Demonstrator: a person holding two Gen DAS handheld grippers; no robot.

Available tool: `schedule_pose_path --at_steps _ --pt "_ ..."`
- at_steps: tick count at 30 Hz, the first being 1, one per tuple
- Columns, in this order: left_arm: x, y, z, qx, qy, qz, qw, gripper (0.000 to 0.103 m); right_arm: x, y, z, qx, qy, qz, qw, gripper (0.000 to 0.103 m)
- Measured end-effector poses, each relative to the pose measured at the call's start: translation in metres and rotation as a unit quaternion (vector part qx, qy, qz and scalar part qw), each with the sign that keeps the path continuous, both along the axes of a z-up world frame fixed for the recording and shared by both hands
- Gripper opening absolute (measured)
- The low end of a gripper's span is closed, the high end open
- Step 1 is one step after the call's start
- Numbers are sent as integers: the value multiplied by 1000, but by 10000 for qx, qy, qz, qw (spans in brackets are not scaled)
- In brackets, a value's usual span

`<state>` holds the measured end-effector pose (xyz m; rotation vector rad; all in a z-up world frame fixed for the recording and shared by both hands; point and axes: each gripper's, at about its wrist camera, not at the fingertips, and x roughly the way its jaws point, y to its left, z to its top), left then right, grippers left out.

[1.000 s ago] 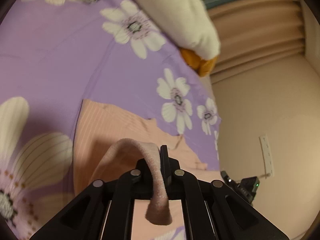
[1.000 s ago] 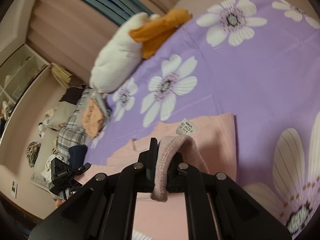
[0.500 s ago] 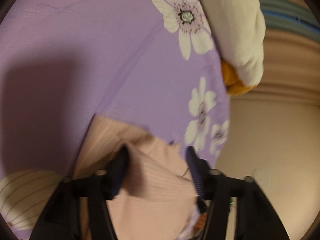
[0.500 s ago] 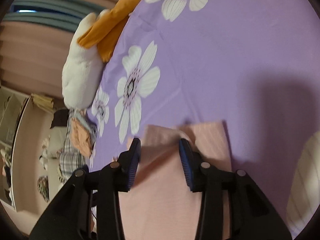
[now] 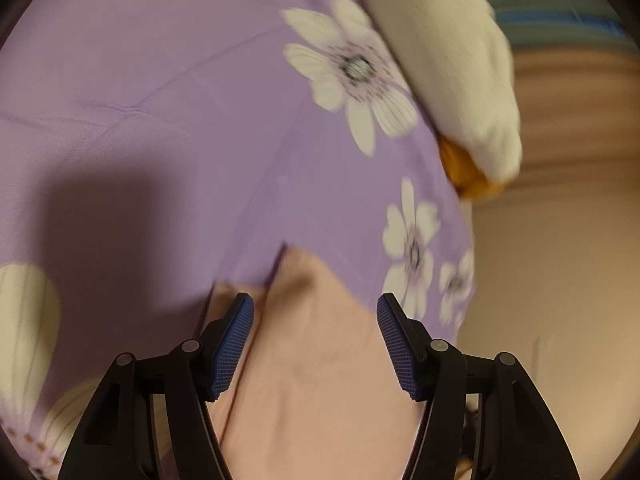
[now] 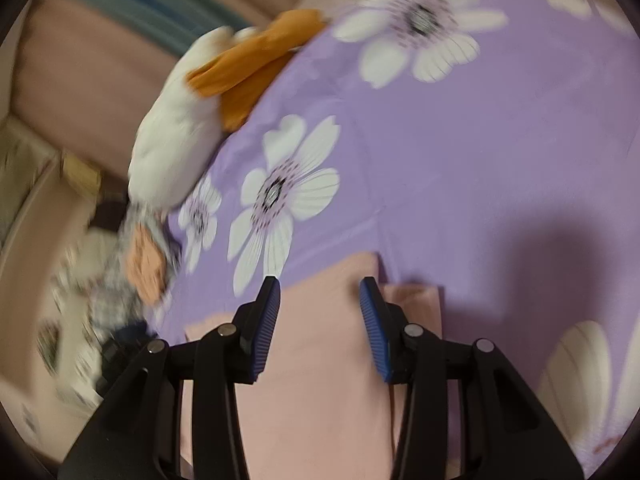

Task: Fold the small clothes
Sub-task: 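Lower the hem onto the shirt and open both tools, then move the left tool down to the folded side edge of the shirt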

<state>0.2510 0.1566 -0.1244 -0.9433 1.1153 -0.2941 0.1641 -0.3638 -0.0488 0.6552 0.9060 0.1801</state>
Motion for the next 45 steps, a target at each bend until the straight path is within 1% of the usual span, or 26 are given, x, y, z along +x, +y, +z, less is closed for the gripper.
schedule_pose_path --at_steps 1,2,3,4,5,6,8,9,11,12,13,14,15,16,18,20,21,25,27,28,31,33,35,38,40,45 --pt "-6 -6 5 204 -108 -145 9996 62 -6 5 4 -223 -37 107 9997 38" --pt "-15 -14 12 495 -244 -349 9979 62 -13 10 6 -414 -67 215 9989 35" --pt "-22 -19 17 688 -354 -495 9958 62 -18 15 8 -568 -77 319 9978 31" --pt "-29 -25 21 885 -473 -633 9929 62 -24 20 8 -699 -66 407 9967 28" --pt "-39 -34 27 1144 -624 -830 9880 62 -30 25 8 -832 -49 504 9952 27" --pt "-46 -40 29 1270 -693 -950 9849 62 -35 28 8 -924 -30 583 9940 25" --pt "-60 -54 34 1503 -914 -1232 9767 62 -46 36 5 -1090 -10 778 9910 24" --pt "-70 -60 35 1637 -1000 -1377 9717 62 -50 40 2 -1169 41 845 9895 23" --pt "-84 -73 33 1810 -1115 -1639 9633 62 -57 47 -7 -1502 228 918 9841 23" --pt "-92 -78 29 1893 -1147 -1768 9590 62 -59 47 -15 -1744 393 880 9799 23" --pt "-96 -82 26 1984 -1128 -1841 9560 62 -60 46 -22 -1844 563 868 9774 20" --pt "-104 -85 19 2131 -1050 -1919 9522 62 -61 44 -26 -1860 637 883 9765 19" --pt "-107 -85 12 2198 -953 -1959 9509 62 -64 42 -30 -1888 649 863 9761 16" --pt "-112 -83 4 2224 -848 -1986 9507 62 -66 40 -31 -1950 622 816 9754 11" --pt "-120 -82 2 2210 -900 -1976 9508 62 -68 41 -28 -2041 637 793 9737 10" --pt "-129 -80 7 2206 -912 -1985 9506 62 -75 46 -20 -2103 551 857 9723 13" --pt "-134 -77 8 2160 -886 -1989 9518 62 -79 49 -15 -2087 485 892 9727 18" --pt "-154 -74 6 2126 -831 -2012 9526 62 -104 60 -2 -1809 188 1146 9766 17" --pt "-159 -75 6 2090 -852 -1970 9541 62 -116 68 -5 -1858 218 1255 9743 18" --pt "-161 -74 6 2030 -841 -1921 9565 62 -120 71 -9 -1886 270 1314 9729 18" --pt "-162 -75 6 1917 -827 -1828 9607 62 -132 74 -31 -2087 573 1370 9666 15" --pt "-163 -74 6 1862 -809 -1775 9630 62 -139 73 -35 -2085 460 1300 9683 15" --pt "-167 -72 8 1792 -785 -1729 9653 62 -142 71 -33 -2001 494 1264 9703 15" --pt "-176 -67 13 1667 -769 -1612 9697 62 -146 69 -24 -1845 456 1195 9745 21" --pt "-184 -61 17 1646 -810 -1517 9713 62 -150 70 -15 -1767 330 1179 9766 29" --pt "-187 -41 17 1551 -771 -1187 9777 62 -157 85 1 -1624 65 1338 9776 32"
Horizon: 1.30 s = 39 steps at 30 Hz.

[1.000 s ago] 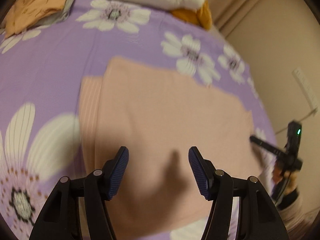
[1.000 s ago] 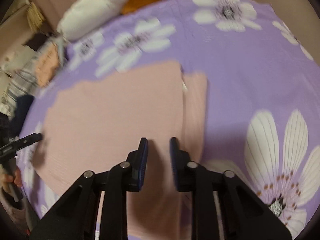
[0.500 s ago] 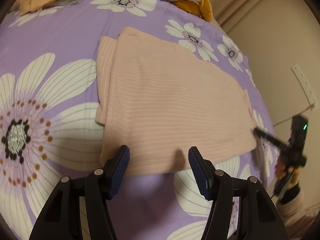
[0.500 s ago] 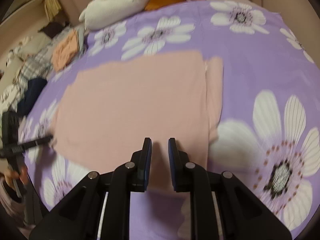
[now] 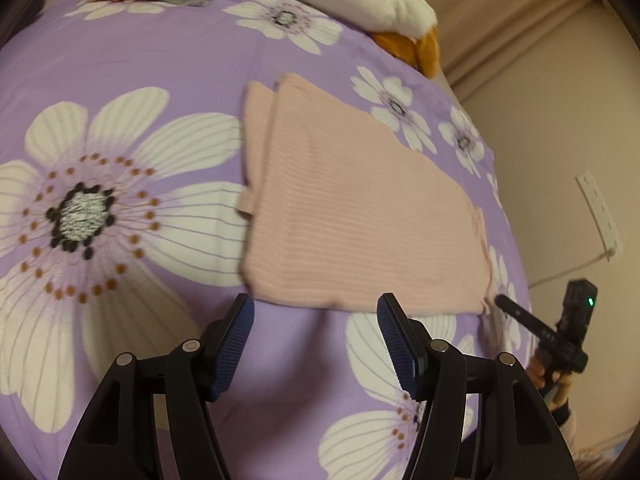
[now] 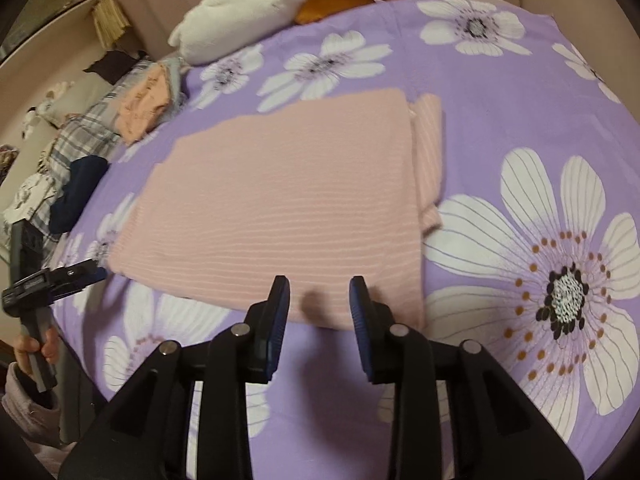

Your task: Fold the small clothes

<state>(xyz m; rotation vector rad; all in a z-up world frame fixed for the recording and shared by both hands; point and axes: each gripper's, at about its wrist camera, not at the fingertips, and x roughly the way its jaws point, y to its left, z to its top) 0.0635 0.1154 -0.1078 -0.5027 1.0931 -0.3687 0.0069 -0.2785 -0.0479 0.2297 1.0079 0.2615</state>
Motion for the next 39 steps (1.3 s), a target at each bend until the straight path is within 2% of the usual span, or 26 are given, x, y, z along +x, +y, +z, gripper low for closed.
schedule_pose_path --at_steps 8,12,17,24,28,30,32,34,37,39 --pt "32 19 -18 -698 165 318 9969 62 10 28 5 135 -68 355 9993 33" --pt "54 13 -27 -902 217 248 9954 62 22 41 2 193 -71 496 9986 33" --pt "83 0 -31 -925 165 63 9956 62 53 68 -7 257 -37 709 9971 33" --pt "115 -9 -33 -944 136 -24 9954 62 123 106 -17 234 -71 742 9969 32" --pt "121 -13 -32 -712 141 -144 9973 62 166 121 -23 12 -28 588 9983 30" --pt "121 -13 -31 -551 123 -185 9982 54 184 124 -27 -67 -19 497 9987 27" --pt "120 -12 -32 -283 121 -189 9993 34 199 129 -35 -168 48 407 9990 20" --pt "119 -8 -34 -210 120 -184 9995 25 212 133 -47 -304 244 328 9987 9" --pt "120 -1 -38 -220 184 -151 9995 19 215 135 -51 -407 271 375 9981 5" --pt "120 0 -40 -258 206 -141 9994 19 213 132 -47 -380 355 364 9980 5"
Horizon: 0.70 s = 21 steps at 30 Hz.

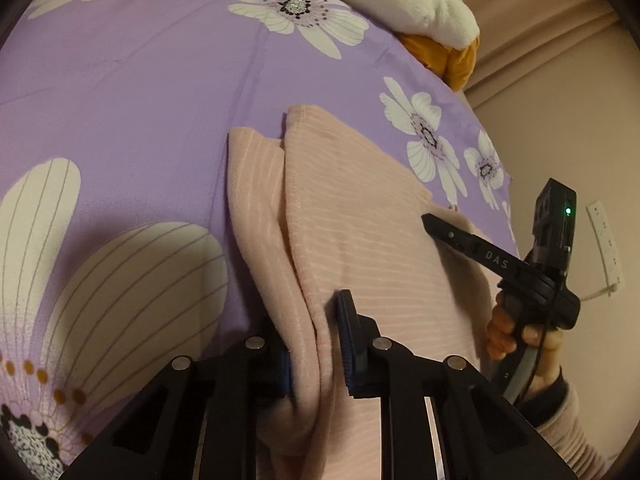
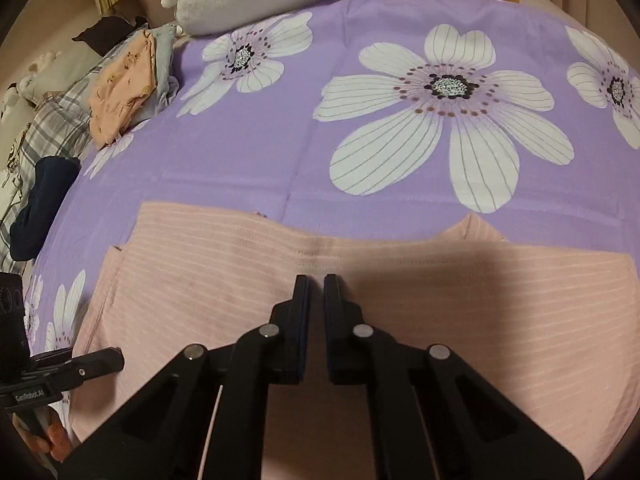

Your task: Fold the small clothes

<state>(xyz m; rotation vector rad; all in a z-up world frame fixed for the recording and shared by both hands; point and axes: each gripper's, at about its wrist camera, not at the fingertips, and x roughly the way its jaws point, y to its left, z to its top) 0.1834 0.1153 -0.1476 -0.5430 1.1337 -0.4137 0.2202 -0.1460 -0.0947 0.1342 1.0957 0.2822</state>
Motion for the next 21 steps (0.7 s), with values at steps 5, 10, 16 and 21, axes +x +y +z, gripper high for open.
schedule_pose_path --at_steps 5,10,16,21 --pt "0 -2 1 95 -10 -22 10000 19 -34 6 23 130 -243 434 9987 11" --pt "1 -3 2 139 8 -29 9999 19 -53 10 10 -113 -84 592 9981 9" --pt "1 -4 4 211 24 -15 9998 19 -88 10 30 44 -173 688 9975 13" --pt "1 -4 3 199 47 9 9998 19 -139 12 28 25 -56 954 9954 13"
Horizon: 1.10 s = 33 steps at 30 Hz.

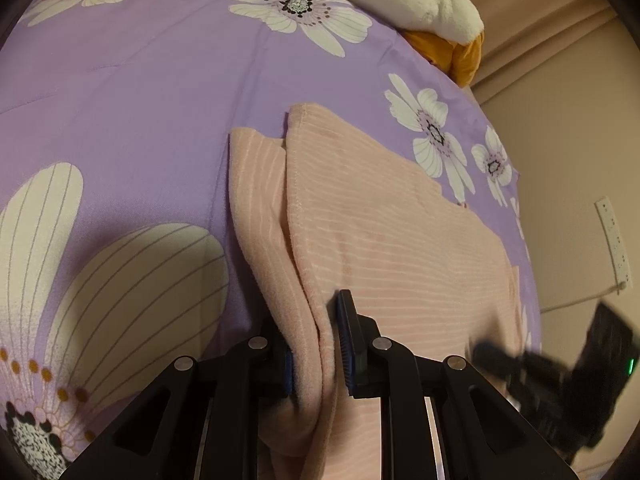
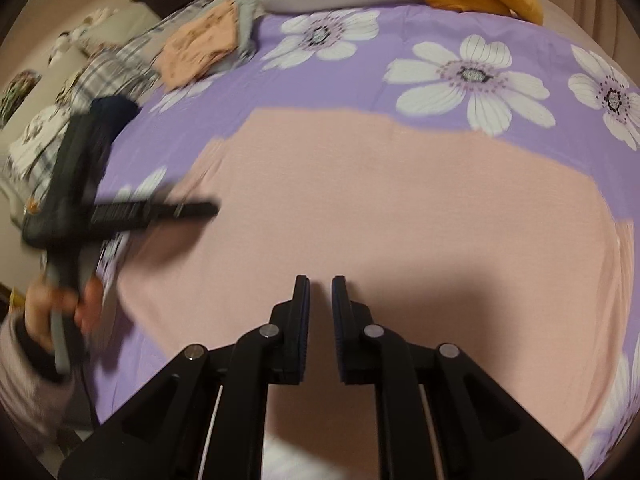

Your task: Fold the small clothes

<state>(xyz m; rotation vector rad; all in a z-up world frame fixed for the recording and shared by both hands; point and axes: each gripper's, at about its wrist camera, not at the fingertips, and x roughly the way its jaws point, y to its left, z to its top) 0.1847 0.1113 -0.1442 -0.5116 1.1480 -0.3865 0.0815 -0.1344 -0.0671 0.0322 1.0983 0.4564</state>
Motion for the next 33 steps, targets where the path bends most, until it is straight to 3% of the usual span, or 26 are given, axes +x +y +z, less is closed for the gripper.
schedule_pose_path --at_steps 3,8,13,20,26,33 --pt "1 1 0 -54 48 38 10000 19 -22 2 -11 -16 195 175 9997 13" --pt "1 1 1 -31 115 117 9999 17 -36 5 -17 -159 92 181 9997 12" --pt "-3 -2 15 52 39 202 9998 11 -35 -10 -8 150 102 -99 9998 12" --pt "-10 -17 62 82 -373 113 9992 10 -32 -46 5 701 -5 -700 9951 13" --pt "-7 -72 97 574 -776 -357 9947 10 -31 -82 8 1025 -96 -1191 9875 13" --pt "-8 -150 82 681 -652 -1074 9897 9 -37 -119 -2 1323 39 -1614 9780 15"
